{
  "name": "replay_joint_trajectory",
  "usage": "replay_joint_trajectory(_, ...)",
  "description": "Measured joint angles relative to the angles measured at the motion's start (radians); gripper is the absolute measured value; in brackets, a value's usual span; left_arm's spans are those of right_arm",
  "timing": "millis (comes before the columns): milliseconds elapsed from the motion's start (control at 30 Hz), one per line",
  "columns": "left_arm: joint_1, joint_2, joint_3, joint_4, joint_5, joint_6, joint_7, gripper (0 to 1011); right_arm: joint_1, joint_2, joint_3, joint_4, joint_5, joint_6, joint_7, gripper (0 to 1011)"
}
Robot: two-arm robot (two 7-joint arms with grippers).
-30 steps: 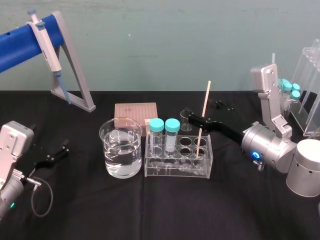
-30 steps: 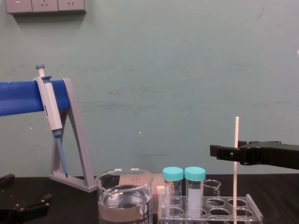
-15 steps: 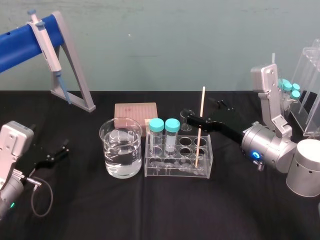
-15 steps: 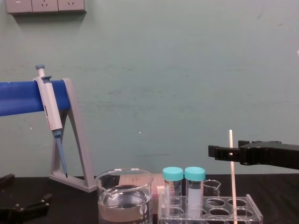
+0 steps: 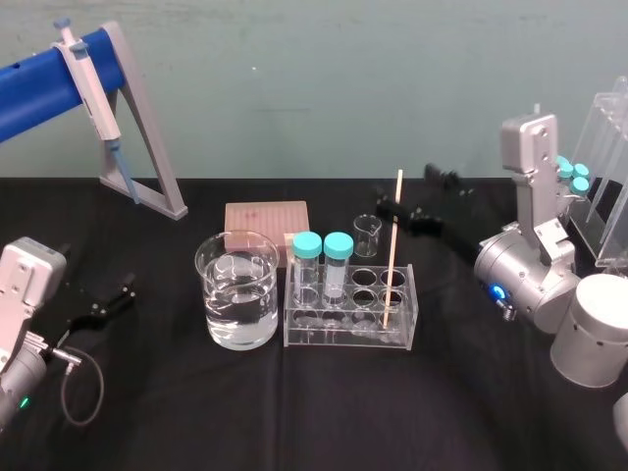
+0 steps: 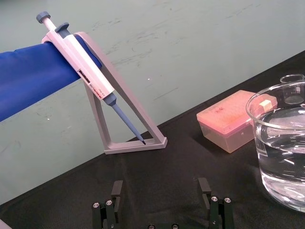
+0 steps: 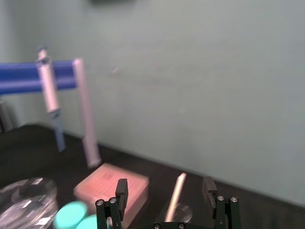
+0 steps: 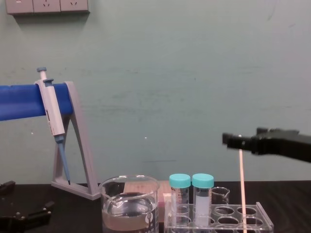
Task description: Hold the thermometer with one hand and immerse one end into the beaker, then reinsert it into the test tube rack.
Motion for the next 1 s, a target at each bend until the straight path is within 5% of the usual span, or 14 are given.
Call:
replay_joint_trajectory(233, 0.0, 0.0, 0.0, 0.0, 0.0, 0.0, 0.0, 1004, -0.033, -0.051, 0.045, -0.022, -0.11, -0.115, -0.184, 1003)
replay_joint_trajectory(367, 0.0, 0.0, 0.0, 0.0, 0.0, 0.0, 0.0, 1004, -0.054, -0.085, 0.084, -0.033, -0.203, -0.097, -0.358, 1003)
replay_joint_trajectory(467, 0.0, 0.0, 0.0, 0.0, 0.0, 0.0, 0.0, 1004, -0.057, -0.097, 0.102, -0.023, -0.223, -0.067, -0.397, 1003)
replay_joint_trajectory(800, 0.0, 0.0, 0.0, 0.0, 0.0, 0.0, 0.0, 1004, -0.038, -0.102, 0.11, 0.084, -0.228, 0.006, -0.344, 1003)
replay_joint_trajectory(1000, 0.0, 0.0, 0.0, 0.0, 0.0, 0.0, 0.0, 1004, -0.023, -0.113, 0.126, 0.133, -0.179, 0.053, -0.267, 1003)
